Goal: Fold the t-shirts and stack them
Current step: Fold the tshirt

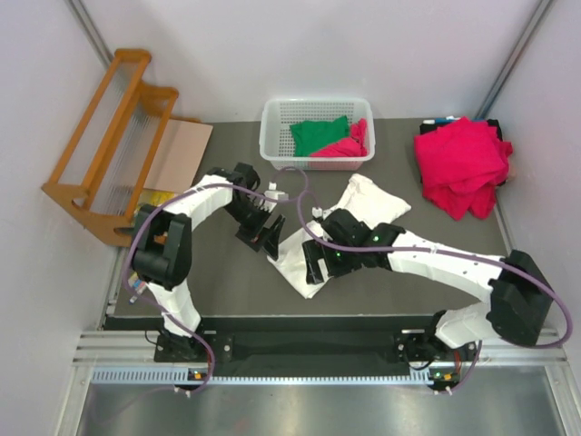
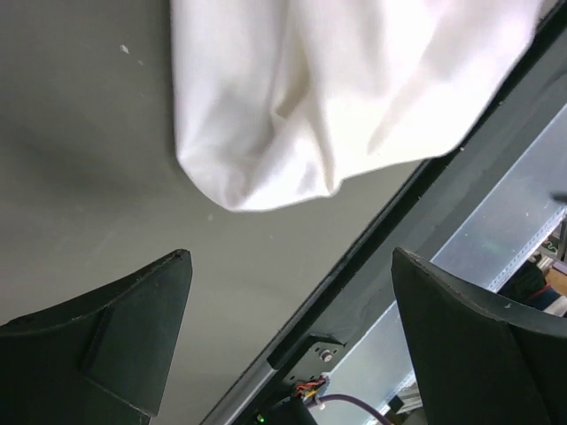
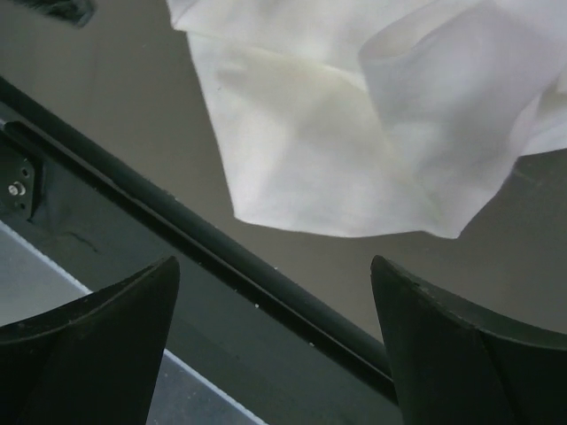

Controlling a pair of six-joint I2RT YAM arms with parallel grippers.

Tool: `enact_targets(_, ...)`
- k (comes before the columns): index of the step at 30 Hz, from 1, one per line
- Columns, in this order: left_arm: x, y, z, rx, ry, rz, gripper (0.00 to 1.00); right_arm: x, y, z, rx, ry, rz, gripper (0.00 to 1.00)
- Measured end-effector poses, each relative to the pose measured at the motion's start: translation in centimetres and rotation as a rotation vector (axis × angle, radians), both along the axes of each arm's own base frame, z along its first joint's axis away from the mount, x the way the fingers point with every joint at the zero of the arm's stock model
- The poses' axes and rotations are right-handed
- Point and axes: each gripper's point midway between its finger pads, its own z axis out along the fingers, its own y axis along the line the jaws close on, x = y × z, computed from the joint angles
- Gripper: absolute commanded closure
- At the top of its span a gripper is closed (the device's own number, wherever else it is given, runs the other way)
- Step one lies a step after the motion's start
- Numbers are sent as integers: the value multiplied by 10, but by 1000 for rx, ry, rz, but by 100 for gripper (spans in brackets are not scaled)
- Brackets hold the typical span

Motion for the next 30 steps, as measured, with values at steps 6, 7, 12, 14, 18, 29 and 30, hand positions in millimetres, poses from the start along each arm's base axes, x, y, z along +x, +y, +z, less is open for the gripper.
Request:
enact_targets(6,15,-2,-35,33,52,4,1,-26,9,3,47,18,21,17)
enact_targets(7,17,-3,-40,35,61,7,1,-28,12,3,50,19,26,18)
enact_targets(12,31,-9,-38,18,38,10,1,-41,25,-10,34,40,63,20)
enact_targets(14,35,-11,-38,15,29,9,2,-44,27,-22,7,56,72,21)
enact_targets(18,37,-13,-37,13,23,5,8,-44,29,-39,-31,78,73,23)
enact_targets(29,14,-17,-44,20,14,-39,40,-41,30,-49,-49,81,69,23)
enact_targets(30,10,-16,-44,24,15,-44,45,-41,30,-49,-48,80,69,24)
